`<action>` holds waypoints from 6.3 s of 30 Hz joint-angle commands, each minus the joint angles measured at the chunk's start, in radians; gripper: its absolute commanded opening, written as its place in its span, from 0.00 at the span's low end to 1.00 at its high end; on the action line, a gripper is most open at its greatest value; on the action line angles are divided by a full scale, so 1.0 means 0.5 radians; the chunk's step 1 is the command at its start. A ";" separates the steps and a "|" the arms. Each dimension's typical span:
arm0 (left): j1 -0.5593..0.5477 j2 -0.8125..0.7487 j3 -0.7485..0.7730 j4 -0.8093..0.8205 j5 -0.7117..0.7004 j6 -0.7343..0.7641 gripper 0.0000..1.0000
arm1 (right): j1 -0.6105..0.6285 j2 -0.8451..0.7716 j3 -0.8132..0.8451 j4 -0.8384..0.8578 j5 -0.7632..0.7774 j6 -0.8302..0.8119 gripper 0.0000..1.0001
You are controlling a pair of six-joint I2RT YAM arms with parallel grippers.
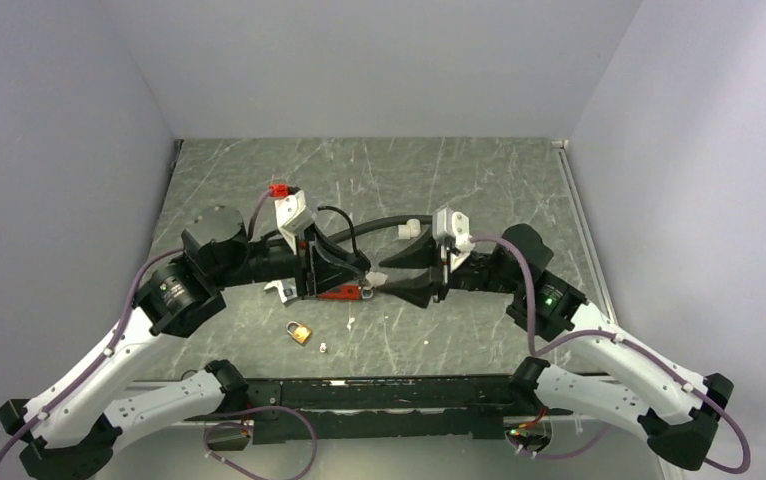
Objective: Unlock with the key
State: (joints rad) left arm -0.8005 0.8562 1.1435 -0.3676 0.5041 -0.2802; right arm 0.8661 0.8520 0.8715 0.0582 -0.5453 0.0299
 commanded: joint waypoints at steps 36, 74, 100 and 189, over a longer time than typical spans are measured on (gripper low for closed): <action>-0.005 0.094 0.124 0.008 0.403 0.336 0.00 | -0.076 0.196 0.224 0.495 -0.493 0.661 0.25; -0.006 0.103 0.096 0.112 0.138 0.300 0.00 | -0.076 0.263 0.132 0.647 -0.698 0.793 0.30; -0.006 0.048 0.039 0.208 0.157 0.274 0.00 | -0.076 0.164 0.106 0.650 -0.678 0.795 0.56; -0.007 -0.321 -0.349 0.596 -0.025 0.053 0.73 | -0.076 0.059 0.017 0.876 -0.002 0.995 0.00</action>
State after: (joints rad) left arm -0.8047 0.7311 0.9894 -0.1761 0.5007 -0.2398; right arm 0.8261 0.8829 0.8669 0.4030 -0.5415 0.4805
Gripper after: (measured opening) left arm 0.807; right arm 0.126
